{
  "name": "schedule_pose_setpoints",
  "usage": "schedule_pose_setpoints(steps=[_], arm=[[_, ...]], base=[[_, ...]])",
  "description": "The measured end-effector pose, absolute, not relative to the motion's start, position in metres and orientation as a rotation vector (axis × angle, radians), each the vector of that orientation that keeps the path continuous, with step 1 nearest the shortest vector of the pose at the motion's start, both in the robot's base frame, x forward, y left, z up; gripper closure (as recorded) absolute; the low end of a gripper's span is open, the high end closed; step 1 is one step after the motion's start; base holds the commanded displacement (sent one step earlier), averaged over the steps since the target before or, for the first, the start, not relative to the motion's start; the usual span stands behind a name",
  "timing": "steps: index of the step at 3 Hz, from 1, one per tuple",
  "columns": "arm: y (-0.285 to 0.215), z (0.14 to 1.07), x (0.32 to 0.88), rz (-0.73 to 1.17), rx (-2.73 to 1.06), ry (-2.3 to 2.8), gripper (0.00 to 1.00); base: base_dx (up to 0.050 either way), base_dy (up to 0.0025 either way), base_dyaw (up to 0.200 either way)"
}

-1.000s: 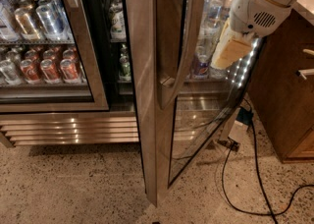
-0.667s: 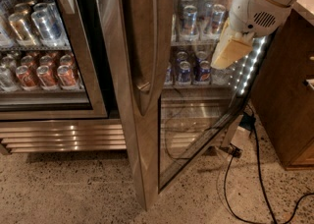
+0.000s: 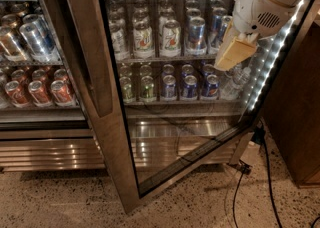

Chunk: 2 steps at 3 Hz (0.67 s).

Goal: Close right fridge door

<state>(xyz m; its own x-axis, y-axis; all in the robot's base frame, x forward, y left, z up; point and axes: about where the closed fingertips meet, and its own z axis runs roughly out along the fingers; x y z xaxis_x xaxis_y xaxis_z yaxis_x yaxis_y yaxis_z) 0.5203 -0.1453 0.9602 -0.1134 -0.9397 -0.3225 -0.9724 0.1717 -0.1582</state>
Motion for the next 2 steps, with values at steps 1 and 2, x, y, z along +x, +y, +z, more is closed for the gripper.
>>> schedule_pose_setpoints(steps=[1, 2], arm=[[-0.1453, 0.9602, 0.5203, 0.131, -1.817, 2.108, 1.00], [-0.1453, 0.9602, 0.5203, 0.131, -1.817, 2.108, 1.00]], base=[[0.047, 0.00002, -0.001], [0.048, -0.00002, 0.000]])
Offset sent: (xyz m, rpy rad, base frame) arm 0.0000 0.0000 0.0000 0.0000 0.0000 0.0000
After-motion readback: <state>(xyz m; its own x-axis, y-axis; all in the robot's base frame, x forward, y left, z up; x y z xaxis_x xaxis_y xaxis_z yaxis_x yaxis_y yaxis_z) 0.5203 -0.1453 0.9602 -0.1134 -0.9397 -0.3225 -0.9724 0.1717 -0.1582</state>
